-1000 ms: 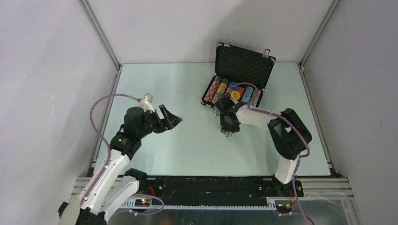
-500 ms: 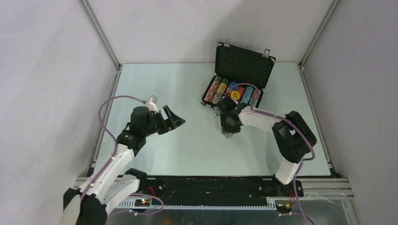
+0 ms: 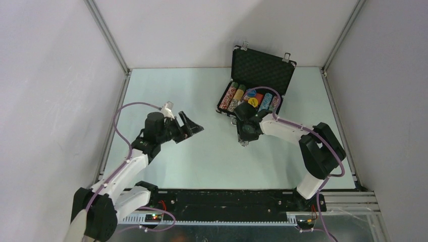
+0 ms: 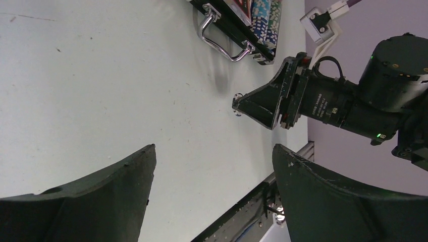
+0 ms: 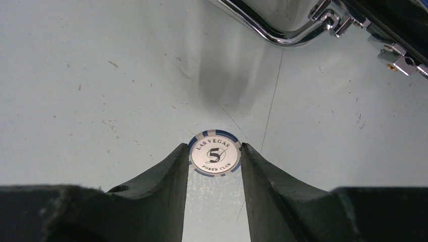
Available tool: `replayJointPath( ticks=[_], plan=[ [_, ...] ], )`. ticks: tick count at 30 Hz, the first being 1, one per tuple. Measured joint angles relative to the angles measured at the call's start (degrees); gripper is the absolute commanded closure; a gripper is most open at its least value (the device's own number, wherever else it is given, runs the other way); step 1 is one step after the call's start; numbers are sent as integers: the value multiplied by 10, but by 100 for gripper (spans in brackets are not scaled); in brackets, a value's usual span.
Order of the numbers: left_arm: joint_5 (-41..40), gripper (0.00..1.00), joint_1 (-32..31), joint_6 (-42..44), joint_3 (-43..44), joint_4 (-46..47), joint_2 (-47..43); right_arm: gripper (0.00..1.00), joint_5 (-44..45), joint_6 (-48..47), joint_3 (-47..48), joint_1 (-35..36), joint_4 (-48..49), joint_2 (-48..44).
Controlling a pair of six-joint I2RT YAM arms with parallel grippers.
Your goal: Pack up texas hold em set
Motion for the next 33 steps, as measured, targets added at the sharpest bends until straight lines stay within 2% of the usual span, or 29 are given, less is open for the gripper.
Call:
replayJointPath(
  ticks=[9,23,33],
  plan=[
    [37,12,0,-44,-9,69,57,55,-4,-24,63,-1,-17,0],
    [60,13,-4,-70,-9,110,103,55,12,-43,133,-28,-52,15],
    [69,13,-6,-75,-9,120,99,55,42,-46,226,-110,-73,74]
  ],
)
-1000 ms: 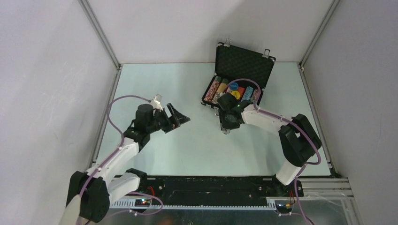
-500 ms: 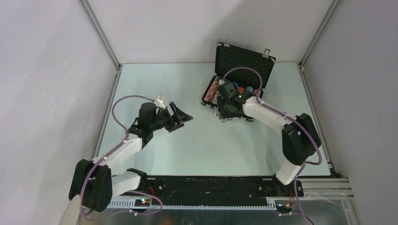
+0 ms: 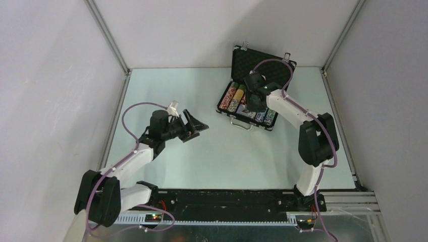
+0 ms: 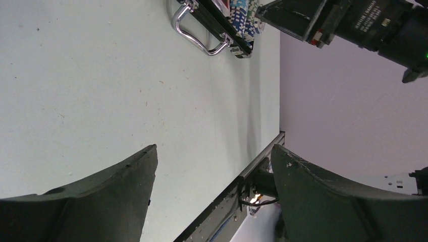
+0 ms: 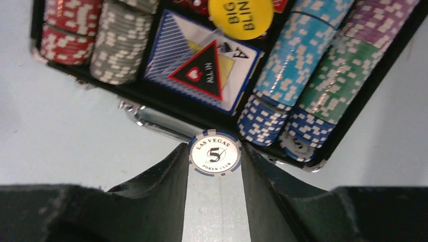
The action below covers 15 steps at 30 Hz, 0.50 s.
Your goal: Pack up texas hold em set
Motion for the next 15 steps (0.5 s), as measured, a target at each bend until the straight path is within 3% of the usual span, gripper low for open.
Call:
replayJointPath(
  ticks=[15],
  plan=[
    [1,13,0,0,-11,6,-6,56,32,3,5,-79,-24,21]
  ],
)
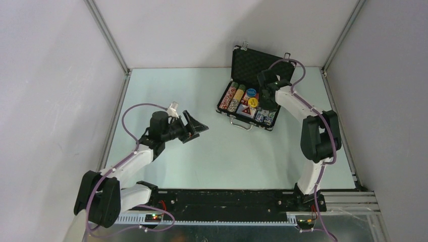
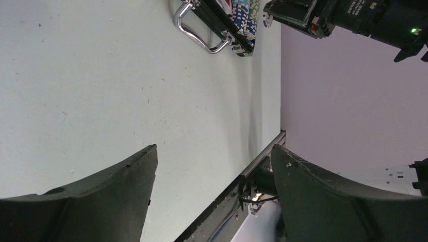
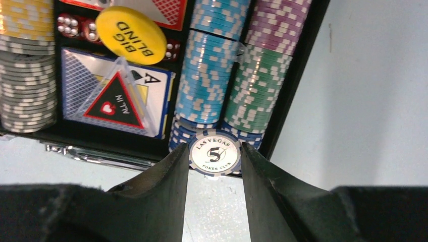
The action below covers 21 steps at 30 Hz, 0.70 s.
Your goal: Pack up texas hold em set
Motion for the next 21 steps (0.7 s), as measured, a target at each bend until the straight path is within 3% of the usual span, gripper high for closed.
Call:
replayJointPath(
  ticks=[21],
  plan=[
    [0,13,-1,0,-7,3,-8,49,6,2,-27,-37,-4,19]
  ],
)
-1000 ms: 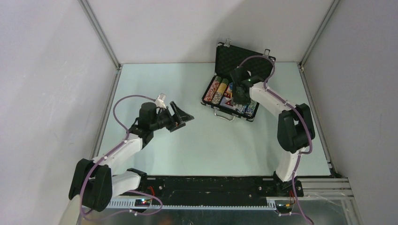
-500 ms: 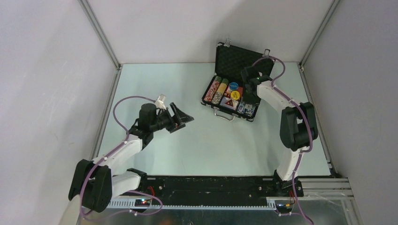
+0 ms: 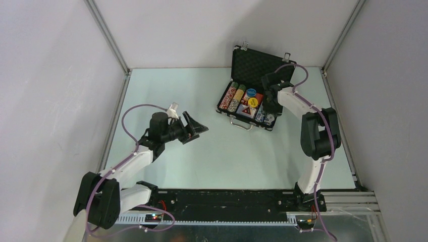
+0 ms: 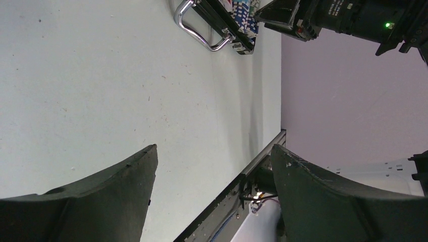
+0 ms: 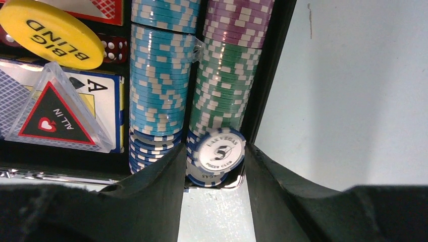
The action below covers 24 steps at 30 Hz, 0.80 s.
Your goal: Pack up texas hold em set
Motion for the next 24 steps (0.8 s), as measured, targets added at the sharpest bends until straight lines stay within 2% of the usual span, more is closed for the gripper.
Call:
replayJointPath(
  ticks=[9,16,24],
  plan=[
    [0,13,0,0,-1,0,0,45,-16,0,-1,-1,21,1],
    [0,13,0,0,-1,0,0,47,-20,0,-22,-4,32,1],
    [0,13,0,0,-1,0,0,59,-19,0,-23,-9,29,1]
  ],
)
